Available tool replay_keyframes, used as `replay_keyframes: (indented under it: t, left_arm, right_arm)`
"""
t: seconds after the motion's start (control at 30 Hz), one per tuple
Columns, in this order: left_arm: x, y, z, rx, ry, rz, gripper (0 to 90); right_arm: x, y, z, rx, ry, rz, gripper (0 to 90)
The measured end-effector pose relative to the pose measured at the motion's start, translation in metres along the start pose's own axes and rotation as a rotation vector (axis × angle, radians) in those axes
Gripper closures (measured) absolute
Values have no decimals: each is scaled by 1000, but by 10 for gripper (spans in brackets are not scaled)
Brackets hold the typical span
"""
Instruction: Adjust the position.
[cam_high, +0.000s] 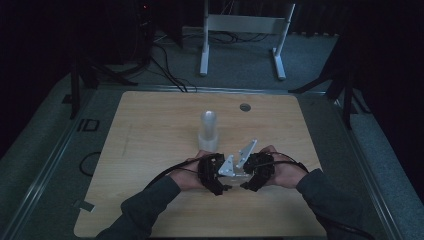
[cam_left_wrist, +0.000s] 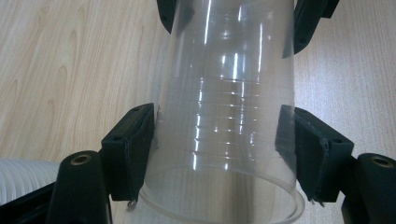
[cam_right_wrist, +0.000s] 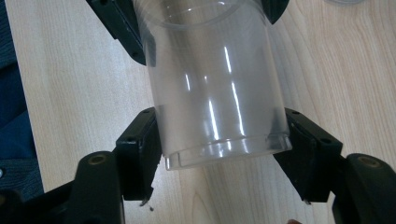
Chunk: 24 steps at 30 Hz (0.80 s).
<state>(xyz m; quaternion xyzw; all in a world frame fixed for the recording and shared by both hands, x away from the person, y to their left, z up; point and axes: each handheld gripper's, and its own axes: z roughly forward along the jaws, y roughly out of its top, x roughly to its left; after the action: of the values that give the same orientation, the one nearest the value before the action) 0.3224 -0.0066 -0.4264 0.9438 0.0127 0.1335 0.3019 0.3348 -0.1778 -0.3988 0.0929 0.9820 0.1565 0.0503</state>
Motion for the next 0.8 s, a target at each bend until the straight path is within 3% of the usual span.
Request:
replay_keyframes:
  t: [0.3,0.8]
  left_arm:
    - [-2,1,1,-1,9,12,277]
    - [0,1,1,-28,10,-42,184]
  right_arm:
    - [1,-1,1,6,1,0,401]
    - [-1,-6,1,-15,-12,13,413]
